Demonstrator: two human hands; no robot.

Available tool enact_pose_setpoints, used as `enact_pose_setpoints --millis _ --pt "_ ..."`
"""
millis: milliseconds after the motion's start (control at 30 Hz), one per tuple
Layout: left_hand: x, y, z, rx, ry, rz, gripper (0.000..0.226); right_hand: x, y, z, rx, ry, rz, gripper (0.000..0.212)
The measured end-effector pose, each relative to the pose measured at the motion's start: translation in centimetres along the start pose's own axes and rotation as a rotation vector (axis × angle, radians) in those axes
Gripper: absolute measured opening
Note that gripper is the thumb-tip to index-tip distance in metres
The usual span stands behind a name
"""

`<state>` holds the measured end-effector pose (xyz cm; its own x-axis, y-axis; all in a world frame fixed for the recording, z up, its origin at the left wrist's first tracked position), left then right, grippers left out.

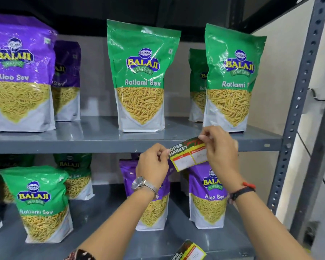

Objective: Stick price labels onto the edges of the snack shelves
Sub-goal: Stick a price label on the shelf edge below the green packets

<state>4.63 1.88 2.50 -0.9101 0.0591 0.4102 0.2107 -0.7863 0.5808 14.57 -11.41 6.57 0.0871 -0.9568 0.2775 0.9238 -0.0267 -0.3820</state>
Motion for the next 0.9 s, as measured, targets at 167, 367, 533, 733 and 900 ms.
enact_pose_setpoints --millis 167,367,533,733,900 --pt "1.8 1.1 1.6 -0.169 -0.124 0.258 0.016 -0.1 1.9 -1.2 -0.228 0.019 0.250 0.024" --pt "1.9 1.6 2.2 -0.168 -0.142 0.325 0.019 -0.8 2.6 -0.8 -0.362 0.069 0.252 0.018" --pt "1.5 1.8 2.3 -0.205 -0.108 0.331 0.022 -1.1 2.8 -0.8 -0.395 0.115 0.168 0.023" --pt "1.4 2.0 2.4 -0.314 -0.038 0.414 0.019 -1.4 2.5 -0.8 -0.350 0.109 0.089 0.019" --pt "1.4 2.4 2.6 -0.426 0.086 0.543 0.036 -1.1 2.6 -0.8 -0.283 0.054 -0.064 0.030"
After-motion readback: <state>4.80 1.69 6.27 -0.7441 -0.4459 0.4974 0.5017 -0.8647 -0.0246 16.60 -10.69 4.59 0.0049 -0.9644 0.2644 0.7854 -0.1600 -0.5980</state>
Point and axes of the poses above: each hand's wrist, its own z-axis towards the middle knuckle, its own x-axis out of the back of the hand, y = z × x, the point moved 4 cm from there along z, towards the middle knuckle, and after that the axes turned 12 degrees about z, right-handed, at the moved point
